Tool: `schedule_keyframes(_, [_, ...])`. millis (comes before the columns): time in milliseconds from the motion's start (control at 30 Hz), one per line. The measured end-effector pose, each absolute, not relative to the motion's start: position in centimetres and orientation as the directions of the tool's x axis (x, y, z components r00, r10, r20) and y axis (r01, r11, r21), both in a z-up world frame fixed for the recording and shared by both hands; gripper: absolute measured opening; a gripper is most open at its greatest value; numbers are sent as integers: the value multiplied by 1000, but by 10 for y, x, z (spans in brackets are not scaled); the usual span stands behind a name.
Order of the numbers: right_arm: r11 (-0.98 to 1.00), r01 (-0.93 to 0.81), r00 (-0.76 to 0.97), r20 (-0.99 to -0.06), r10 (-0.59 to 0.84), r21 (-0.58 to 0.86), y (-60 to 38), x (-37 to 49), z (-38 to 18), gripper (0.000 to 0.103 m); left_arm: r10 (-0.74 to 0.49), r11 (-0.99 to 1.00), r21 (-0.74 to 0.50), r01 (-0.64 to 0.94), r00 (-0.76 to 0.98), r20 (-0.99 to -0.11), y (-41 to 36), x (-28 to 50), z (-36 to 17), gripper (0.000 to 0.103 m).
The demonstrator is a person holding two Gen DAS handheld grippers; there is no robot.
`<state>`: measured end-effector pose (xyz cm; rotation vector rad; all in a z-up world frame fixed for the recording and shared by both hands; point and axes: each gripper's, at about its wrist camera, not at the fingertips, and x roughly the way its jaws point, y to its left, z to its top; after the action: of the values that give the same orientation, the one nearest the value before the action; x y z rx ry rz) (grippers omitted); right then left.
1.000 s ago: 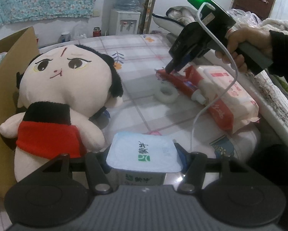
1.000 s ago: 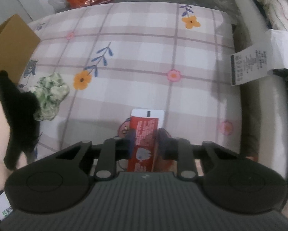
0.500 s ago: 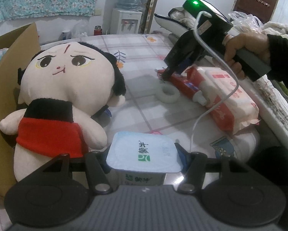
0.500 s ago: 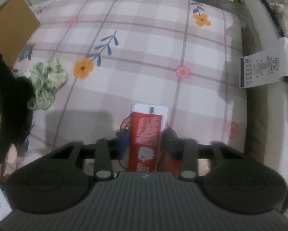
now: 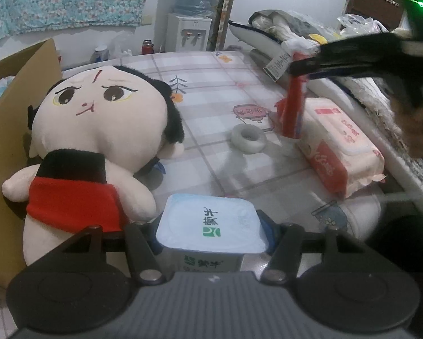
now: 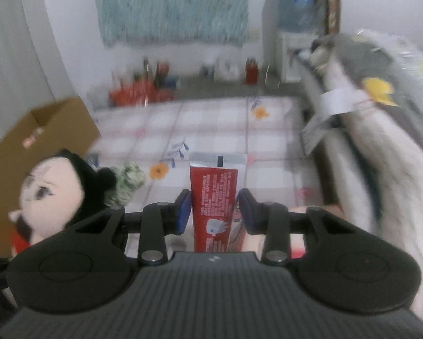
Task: Organize soft objects
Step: 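Grasp the red toothpaste box with the right gripper while the left gripper holds the yogurt cup, then carry the yogurt cup and toothpaste box to the cardboard box with both grippers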
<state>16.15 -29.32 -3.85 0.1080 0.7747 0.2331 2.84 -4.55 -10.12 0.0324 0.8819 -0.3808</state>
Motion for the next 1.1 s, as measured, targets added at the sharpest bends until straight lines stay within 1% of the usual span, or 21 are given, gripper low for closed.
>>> schedule_keyframes(233, [960, -104, 778, -580, 241, 259, -315, 108, -32, 35, -299, 932, -100, 348, 586, -753, -55, 23, -94, 63])
schedule_keyframes(367, [954, -94, 794, -557, 244, 284, -322, 93, -24, 34, -301, 932, -95, 350, 602, -740, -58, 17, -84, 63])
schedule_keyframes(567, [953, -97, 818, -522, 241, 286, -324, 74, -1, 34, -339, 921, -109, 373, 632, -697, -57, 6, -55, 63])
schedule_keyframes(833, [948, -157, 846, -457, 274, 278, -311, 55, 39, 34, -387, 913, -153, 378, 682, -621, -43, -9, -8, 63])
schedule_keyframes(1100, [923, -280, 837, -404, 370, 266, -271, 52, 89, 34, -388, 921, -192, 339, 754, -530, -5, -21, 37, 61])
